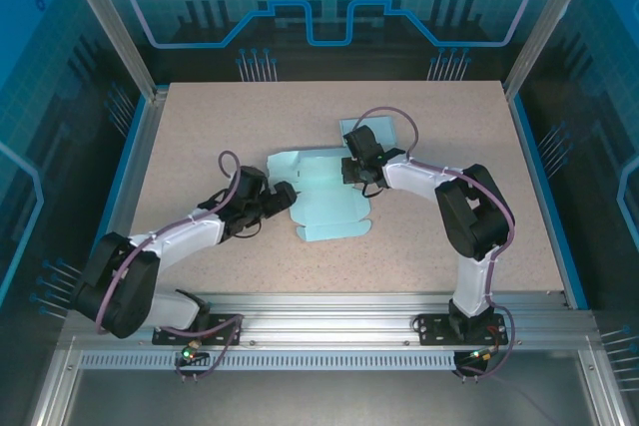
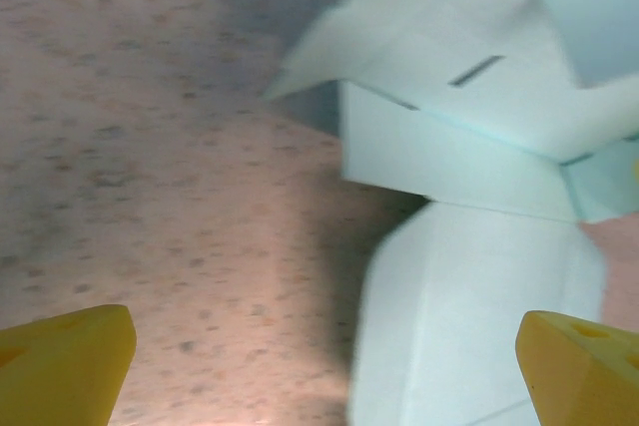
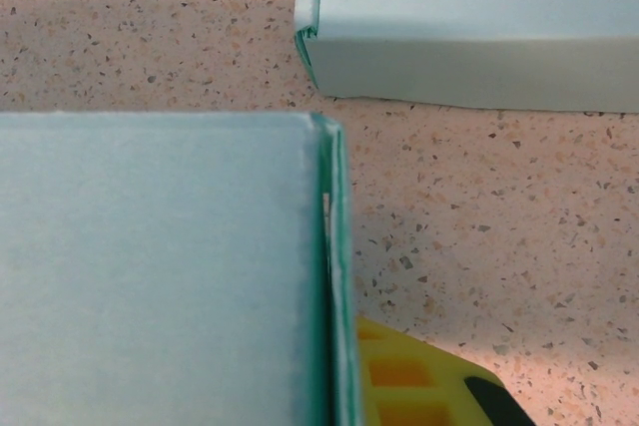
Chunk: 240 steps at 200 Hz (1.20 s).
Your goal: Fold the paper box
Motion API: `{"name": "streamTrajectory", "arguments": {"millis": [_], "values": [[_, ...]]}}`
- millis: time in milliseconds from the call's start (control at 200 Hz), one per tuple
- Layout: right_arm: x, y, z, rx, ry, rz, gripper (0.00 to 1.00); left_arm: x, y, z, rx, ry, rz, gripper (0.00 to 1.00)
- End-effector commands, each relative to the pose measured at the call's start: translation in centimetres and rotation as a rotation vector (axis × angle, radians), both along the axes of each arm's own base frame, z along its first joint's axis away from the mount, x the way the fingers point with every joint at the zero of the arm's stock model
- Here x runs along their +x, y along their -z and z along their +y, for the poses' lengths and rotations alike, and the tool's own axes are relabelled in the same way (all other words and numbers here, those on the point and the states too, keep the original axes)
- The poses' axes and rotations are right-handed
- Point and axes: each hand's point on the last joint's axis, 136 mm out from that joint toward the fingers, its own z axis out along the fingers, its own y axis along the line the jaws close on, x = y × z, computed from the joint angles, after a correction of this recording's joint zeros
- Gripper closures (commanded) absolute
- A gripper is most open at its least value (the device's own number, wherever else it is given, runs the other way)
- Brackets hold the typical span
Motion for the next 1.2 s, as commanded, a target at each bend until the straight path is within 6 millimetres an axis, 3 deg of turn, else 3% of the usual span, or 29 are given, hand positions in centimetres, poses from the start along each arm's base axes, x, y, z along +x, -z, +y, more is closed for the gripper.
{"name": "streamTrajectory", "arguments": {"millis": [0,190,395,595,790,1196], "values": [[-0.8,1.0,0.2,-0.011,0.006,0.019,1.0,1.7,-1.7,-2.5,-0.118,0.039,-0.094,0.02],[-1.0,0.8,0.2,-0.004,0.006,0.011,1.0,3.6,-1.5,-4.4,-0.157,0.067,-0.129,0.03],[-1.2,0.5,0.3,0.0,0.003,0.002,1.0,4.9,-0.7,-5.0,-0.134,0.073,-0.127,0.02],[-1.3,0.6,0.3,-0.004,0.004,0.003,1.0,6.2,-2.5,-5.4,-0.112,0.098,-0.206,0.01],[-1.3,0.7,0.5,-0.001,-0.002,0.006,1.0,6.8,-2.9,-5.4,-0.063,0.118,-0.224,0.01],[-1.4,1.1,1.4,0.007,-0.021,0.02,1.0,7.8,-2.8,-7.9,-0.114,0.203,-0.253,0.05]]}}
